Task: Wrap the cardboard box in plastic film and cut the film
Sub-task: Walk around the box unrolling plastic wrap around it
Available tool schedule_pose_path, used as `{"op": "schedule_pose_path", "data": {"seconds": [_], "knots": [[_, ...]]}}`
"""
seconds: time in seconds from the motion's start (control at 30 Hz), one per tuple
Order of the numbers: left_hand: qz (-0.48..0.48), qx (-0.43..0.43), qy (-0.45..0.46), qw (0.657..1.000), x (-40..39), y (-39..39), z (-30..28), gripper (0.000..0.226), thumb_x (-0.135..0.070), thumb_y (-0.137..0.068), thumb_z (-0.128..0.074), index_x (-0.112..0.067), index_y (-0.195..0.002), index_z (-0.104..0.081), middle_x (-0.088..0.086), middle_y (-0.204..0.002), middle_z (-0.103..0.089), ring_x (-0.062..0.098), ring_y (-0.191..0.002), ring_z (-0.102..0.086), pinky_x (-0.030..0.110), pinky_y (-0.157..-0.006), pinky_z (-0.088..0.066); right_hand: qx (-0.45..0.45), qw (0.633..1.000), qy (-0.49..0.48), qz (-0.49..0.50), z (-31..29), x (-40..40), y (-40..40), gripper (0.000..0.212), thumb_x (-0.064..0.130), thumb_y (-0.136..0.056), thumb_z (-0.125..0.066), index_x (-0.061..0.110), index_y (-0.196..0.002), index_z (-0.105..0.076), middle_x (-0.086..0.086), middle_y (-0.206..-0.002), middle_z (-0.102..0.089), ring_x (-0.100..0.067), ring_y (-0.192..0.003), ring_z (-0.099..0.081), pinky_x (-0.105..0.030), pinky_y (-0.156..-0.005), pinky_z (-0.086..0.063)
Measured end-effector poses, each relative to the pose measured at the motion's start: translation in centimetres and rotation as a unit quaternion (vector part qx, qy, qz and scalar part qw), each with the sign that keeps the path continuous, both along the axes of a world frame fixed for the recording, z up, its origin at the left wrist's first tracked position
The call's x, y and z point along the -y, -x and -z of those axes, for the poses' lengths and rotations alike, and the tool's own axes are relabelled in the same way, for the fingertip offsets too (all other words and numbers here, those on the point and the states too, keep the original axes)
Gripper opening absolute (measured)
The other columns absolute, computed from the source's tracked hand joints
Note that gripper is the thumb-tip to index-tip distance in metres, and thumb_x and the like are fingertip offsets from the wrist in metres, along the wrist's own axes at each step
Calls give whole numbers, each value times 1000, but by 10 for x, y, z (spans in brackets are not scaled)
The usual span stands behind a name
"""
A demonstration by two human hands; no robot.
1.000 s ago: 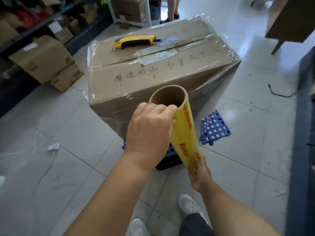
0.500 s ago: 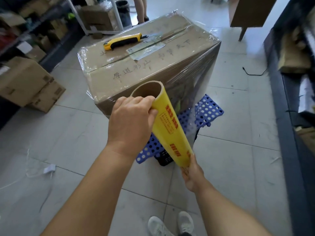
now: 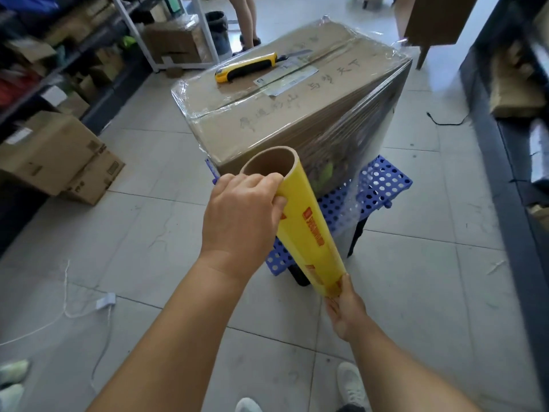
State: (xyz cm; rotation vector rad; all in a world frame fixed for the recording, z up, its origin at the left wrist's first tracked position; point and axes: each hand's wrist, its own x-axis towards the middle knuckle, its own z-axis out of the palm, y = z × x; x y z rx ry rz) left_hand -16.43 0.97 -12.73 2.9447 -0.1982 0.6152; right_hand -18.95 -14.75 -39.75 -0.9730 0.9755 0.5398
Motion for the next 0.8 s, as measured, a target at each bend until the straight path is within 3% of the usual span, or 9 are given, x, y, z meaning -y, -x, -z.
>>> {"op": "schedule_pose_path", "data": {"seconds": [0.33, 0.57, 0.8], "knots": [[66, 2, 3, 998, -71, 22, -5, 13, -16, -79, -69, -13, -92, -67, 6, -78, -68, 31, -77, -62, 39, -84, -39, 1, 995, -4, 101, -12, -80, 40, 62, 48, -95, -46, 13, -145, -35, -9, -146, -44, -24, -130, -46, -30, -104, -38], [99, 17, 1, 995, -114, 29, -7, 10, -16, -80, -69, -12, -89, -67, 7, -80, -69, 31, -79, -62, 37, -85, -36, 14, 993, -12, 117, -15, -124, 59, 60, 46, -96, -44, 12, -145, -35, -10, -144, -45, -25, -130, -45, -31, -104, -36], [113, 19, -16, 993, -156, 30, -8, 14, -17, -79, -70, -12, -92, -68, 8, -84, -71, 32, -81, -64, 41, -85, -43, 16, 994, -8, 112, -22, -173, 60, 58, 47, -97, -41, 11, -142, -39, -8, -142, -47, -26, -128, -47, -32, -107, -35]]}}
